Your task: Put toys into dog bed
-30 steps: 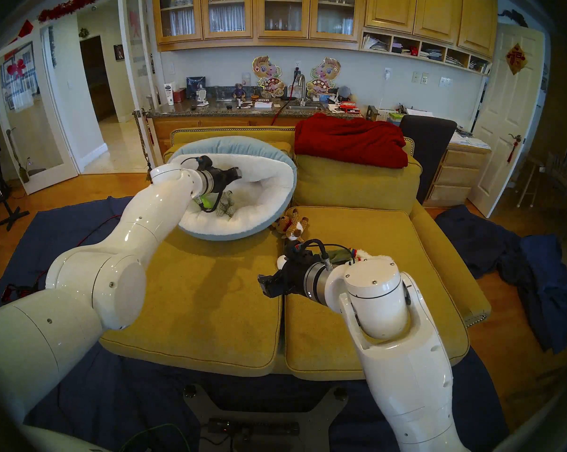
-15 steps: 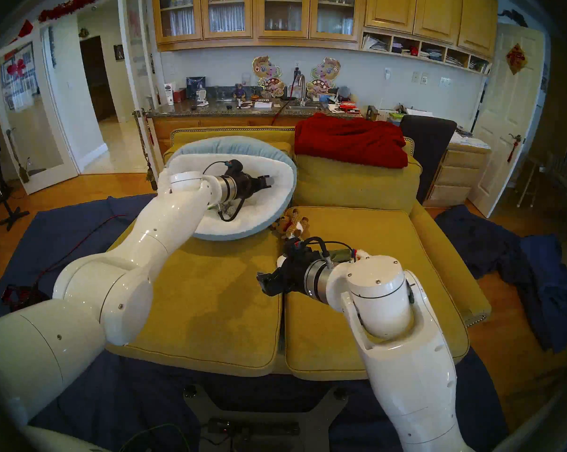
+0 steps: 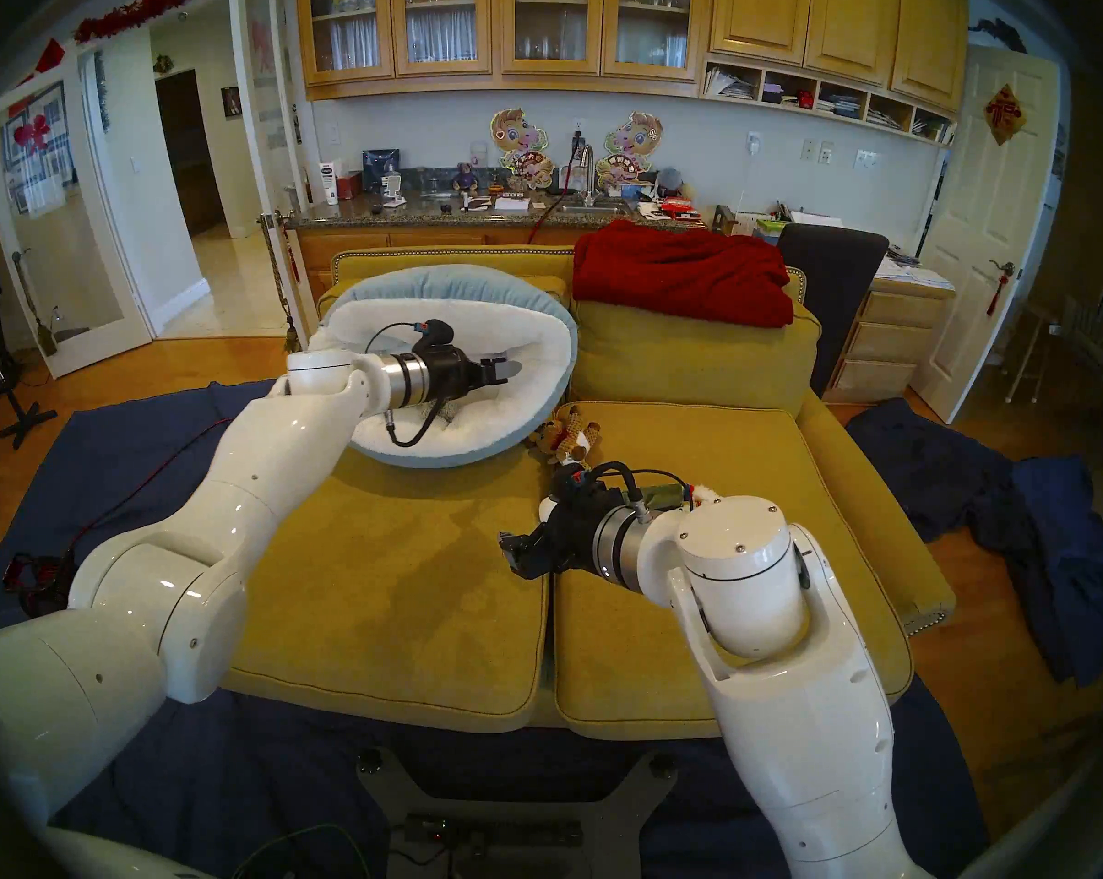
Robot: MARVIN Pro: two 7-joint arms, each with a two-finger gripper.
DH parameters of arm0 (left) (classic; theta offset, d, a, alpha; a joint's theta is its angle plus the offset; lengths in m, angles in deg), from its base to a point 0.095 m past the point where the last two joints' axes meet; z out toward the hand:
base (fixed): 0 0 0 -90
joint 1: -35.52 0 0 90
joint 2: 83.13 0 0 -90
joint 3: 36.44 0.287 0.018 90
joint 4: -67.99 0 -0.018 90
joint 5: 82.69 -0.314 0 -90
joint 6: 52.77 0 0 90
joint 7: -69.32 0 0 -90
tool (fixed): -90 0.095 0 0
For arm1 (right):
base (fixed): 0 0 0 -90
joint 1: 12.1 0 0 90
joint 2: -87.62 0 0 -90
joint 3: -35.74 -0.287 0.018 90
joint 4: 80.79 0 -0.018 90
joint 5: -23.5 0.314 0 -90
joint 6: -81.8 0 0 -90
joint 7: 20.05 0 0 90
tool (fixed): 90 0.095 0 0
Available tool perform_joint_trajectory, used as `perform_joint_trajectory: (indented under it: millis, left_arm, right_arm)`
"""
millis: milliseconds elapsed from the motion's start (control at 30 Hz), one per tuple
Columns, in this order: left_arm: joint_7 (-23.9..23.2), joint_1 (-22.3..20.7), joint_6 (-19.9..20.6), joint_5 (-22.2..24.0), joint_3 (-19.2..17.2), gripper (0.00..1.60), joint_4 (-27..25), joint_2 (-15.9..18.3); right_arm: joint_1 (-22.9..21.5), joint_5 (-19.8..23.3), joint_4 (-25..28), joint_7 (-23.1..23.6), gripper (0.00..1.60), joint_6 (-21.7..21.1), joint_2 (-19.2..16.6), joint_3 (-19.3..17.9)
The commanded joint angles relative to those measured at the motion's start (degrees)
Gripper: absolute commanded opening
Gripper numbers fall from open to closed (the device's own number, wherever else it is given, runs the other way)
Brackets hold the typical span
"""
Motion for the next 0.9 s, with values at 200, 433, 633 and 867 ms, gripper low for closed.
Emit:
perform_joint_trajectory:
  millis: [200,433,633,867]
  left_arm:
    - [-12.41,7.62,1.35,-2.31,2.84,1.6,-10.96,10.79]
    - [-18.74,10.62,0.37,-3.74,3.7,1.6,-15.99,15.82]
    - [-23.78,12.79,-1.52,-4.19,3.11,1.6,-19.36,19.06]
    - [-28.55,16.13,-4.07,-3.65,1.28,1.6,-24.89,23.53]
  right_arm:
    - [-1.31,-0.03,1.7,0.02,1.6,0.6,0.24,-0.1]
    - [-1.32,-0.03,1.69,0.06,1.6,0.62,0.27,-0.11]
    - [-1.33,-0.04,1.72,0.05,1.6,0.64,0.31,-0.12]
    - [-1.34,-0.09,1.81,0.01,1.6,0.69,0.34,-0.12]
